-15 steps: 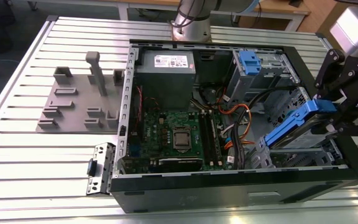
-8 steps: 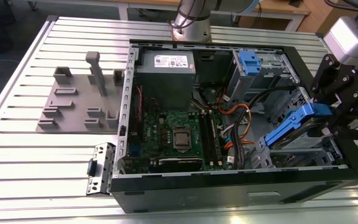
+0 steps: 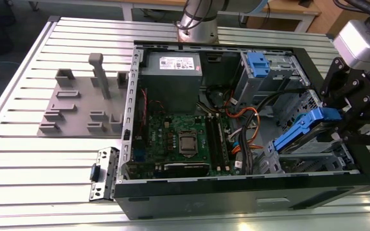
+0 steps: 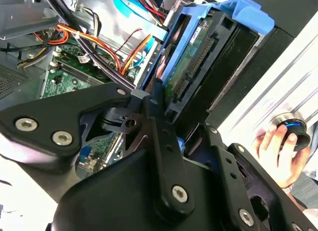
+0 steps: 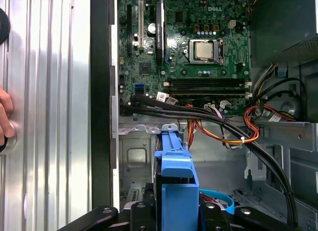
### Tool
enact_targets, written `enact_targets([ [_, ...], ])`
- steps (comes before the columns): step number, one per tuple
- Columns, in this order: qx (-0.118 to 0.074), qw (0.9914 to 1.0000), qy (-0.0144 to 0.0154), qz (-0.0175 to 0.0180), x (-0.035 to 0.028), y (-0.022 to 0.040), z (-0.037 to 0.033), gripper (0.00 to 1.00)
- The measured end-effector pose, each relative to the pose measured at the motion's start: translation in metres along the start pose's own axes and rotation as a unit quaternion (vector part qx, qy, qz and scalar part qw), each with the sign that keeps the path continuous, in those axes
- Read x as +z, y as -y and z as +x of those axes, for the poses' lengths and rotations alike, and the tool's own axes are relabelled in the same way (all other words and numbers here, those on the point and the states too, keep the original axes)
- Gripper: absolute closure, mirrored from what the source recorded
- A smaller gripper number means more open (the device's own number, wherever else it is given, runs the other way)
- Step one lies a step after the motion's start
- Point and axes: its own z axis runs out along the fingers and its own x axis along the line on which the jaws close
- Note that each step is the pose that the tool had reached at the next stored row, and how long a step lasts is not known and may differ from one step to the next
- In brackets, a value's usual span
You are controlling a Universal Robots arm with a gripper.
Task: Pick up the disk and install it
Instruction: 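Insert the disk into the insertion slot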
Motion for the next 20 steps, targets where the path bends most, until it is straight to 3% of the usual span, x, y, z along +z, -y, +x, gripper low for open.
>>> enact_targets([
  [2, 0.000, 1.00000, -0.0001, 0.0000, 0.0000, 0.0000, 0.0000, 0.63],
  [3, 0.000, 1.00000, -0.0001, 0.0000, 0.0000, 0.0000, 0.0000, 0.56],
  [11, 0.000, 1.00000, 0.0000, 0.0000, 0.0001, 0.0000, 0.0000, 0.58],
  [16, 0.000, 1.00000, 0.0000, 0.0000, 0.0001, 0.0000, 0.0000, 0.82],
  [20, 0.000, 1.00000, 0.0000, 0.0000, 0.0002, 0.0000, 0.0000, 0.90],
])
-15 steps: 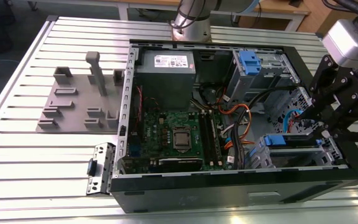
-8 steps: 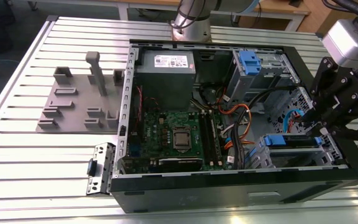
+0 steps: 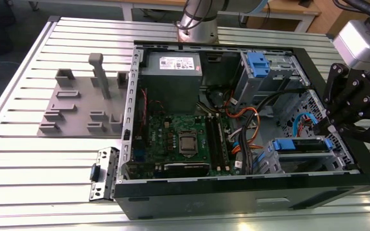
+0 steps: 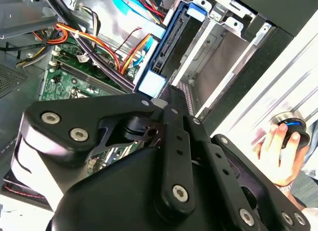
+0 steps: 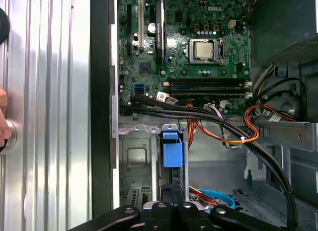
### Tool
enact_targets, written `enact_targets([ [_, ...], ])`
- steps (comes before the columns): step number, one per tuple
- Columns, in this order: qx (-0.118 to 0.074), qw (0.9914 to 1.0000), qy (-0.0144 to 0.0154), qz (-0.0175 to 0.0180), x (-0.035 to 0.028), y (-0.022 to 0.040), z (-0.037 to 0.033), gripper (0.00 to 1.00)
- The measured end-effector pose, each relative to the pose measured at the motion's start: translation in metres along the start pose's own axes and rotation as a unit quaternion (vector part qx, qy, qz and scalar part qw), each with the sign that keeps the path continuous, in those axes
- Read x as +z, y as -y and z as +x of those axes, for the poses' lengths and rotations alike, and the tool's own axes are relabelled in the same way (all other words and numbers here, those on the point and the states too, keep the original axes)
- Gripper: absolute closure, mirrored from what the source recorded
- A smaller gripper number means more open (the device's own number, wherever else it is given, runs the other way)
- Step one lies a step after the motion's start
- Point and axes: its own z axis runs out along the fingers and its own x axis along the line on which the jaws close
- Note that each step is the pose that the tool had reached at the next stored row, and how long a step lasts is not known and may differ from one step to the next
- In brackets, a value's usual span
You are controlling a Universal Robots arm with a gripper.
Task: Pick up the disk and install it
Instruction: 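Insert the disk into the insertion slot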
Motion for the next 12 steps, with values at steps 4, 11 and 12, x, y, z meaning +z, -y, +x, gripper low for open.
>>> enact_targets([
  [4, 0.000, 1.00000, 0.0000, 0.0000, 0.0000, 0.0000, 0.0000, 0.90],
  [11, 0.000, 1.00000, 0.0001, -0.0005, 0.0022, 0.0018, 0.0001, 0.90],
  [12, 0.000, 1.00000, -0.0002, -0.0011, 0.0037, 0.0044, 0.0001, 0.90],
])
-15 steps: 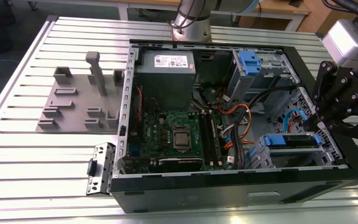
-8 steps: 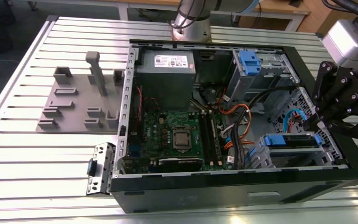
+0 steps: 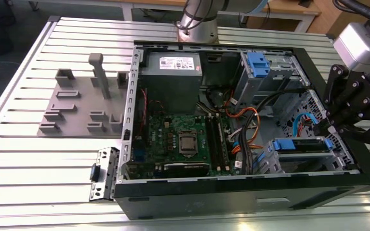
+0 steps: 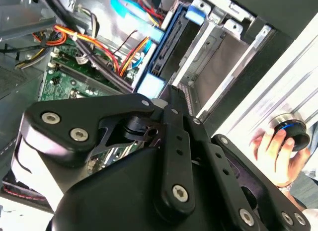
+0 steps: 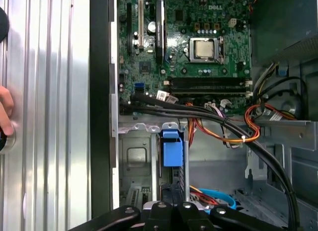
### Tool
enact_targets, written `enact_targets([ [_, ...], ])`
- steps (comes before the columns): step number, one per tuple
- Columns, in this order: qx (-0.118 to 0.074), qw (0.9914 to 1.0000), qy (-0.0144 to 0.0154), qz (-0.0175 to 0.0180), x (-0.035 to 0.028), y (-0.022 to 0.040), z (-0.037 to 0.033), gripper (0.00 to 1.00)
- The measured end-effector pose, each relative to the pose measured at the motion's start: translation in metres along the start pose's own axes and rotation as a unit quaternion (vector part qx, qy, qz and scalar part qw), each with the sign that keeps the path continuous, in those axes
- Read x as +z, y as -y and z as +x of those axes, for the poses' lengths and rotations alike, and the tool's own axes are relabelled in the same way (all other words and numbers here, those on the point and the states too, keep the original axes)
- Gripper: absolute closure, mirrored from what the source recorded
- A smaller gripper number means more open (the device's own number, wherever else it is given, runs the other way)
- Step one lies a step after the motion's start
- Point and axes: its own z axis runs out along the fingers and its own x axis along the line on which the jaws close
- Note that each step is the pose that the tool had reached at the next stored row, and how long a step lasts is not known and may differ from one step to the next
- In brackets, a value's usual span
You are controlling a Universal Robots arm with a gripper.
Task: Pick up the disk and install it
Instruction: 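Insert the disk into the insertion slot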
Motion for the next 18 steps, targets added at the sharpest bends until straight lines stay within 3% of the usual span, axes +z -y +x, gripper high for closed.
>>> enact_targets([
  [4, 0.000, 1.00000, -0.0002, -0.0012, 0.0068, 0.0104, -0.0015, 0.90],
  [9, 0.000, 1.00000, -0.0004, -0.0013, 0.0114, 0.0167, -0.0097, 0.90],
  [12, 0.000, 1.00000, -0.0008, -0.0013, 0.0119, 0.0177, -0.0171, 0.90],
  [18, 0.000, 1.00000, -0.0009, -0.0013, 0.0120, 0.0181, -0.0181, 0.90],
])
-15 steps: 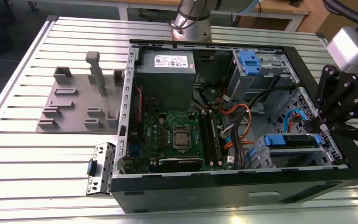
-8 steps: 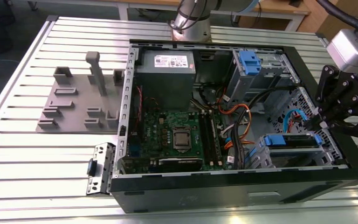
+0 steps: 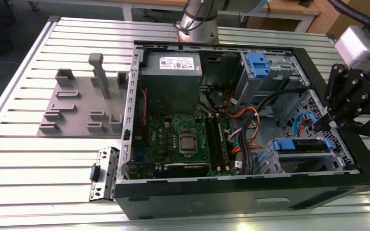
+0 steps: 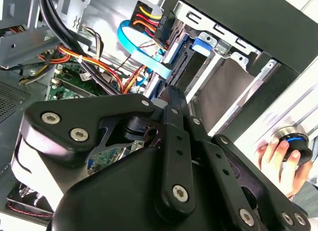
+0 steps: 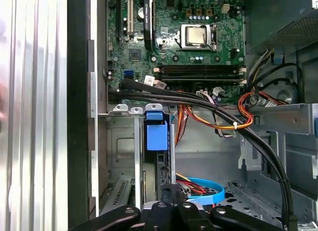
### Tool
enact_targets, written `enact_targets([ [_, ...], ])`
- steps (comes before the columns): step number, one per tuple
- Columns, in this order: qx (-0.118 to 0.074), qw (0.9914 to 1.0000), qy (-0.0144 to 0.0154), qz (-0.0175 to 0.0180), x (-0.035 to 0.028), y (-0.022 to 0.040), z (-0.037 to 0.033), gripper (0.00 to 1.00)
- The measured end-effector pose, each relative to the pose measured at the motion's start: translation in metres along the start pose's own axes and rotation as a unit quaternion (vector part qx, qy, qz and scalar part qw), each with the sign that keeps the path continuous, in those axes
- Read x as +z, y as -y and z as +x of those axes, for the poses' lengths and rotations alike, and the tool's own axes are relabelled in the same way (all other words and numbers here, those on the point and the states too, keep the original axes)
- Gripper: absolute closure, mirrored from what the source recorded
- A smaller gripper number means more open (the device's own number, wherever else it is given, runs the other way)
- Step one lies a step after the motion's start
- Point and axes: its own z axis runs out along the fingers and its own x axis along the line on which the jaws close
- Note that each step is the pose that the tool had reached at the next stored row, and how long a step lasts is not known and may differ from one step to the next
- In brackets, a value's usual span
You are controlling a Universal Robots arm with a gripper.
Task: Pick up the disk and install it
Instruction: 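Insert the disk into the insertion slot, then insert the first disk wire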
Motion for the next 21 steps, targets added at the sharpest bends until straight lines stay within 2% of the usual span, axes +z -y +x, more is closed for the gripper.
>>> enact_targets([
  [10, 0.000, 1.00000, 0.0000, 0.0000, 0.0000, 0.0002, 0.0000, 0.89],
  [11, 0.000, 1.00000, 0.0000, 0.0000, 0.0000, 0.0003, 0.0000, 0.83],
  [12, 0.000, 1.00000, 0.0000, 0.0000, 0.0000, 0.0003, 0.0000, 0.83],
  [13, 0.000, 1.00000, 0.0000, 0.0000, 0.0000, 0.0003, 0.0000, 0.77],
  [14, 0.000, 1.00000, 0.0000, 0.0000, 0.0000, 0.0003, 0.0000, 0.77],
  [16, 0.000, 1.00000, 0.0000, 0.0000, 0.0000, 0.0004, 0.0000, 0.65],
  [17, 0.000, 1.00000, 0.0000, 0.0000, 0.0000, 0.0004, 0.0000, 0.65],
  [18, 0.000, 1.00000, 0.0000, 0.0000, 0.0000, 0.0004, 0.0000, 0.59],
  [21, 0.000, 1.00000, 0.0000, -0.0003, 0.0003, 0.0026, -0.0006, 0.59],
])
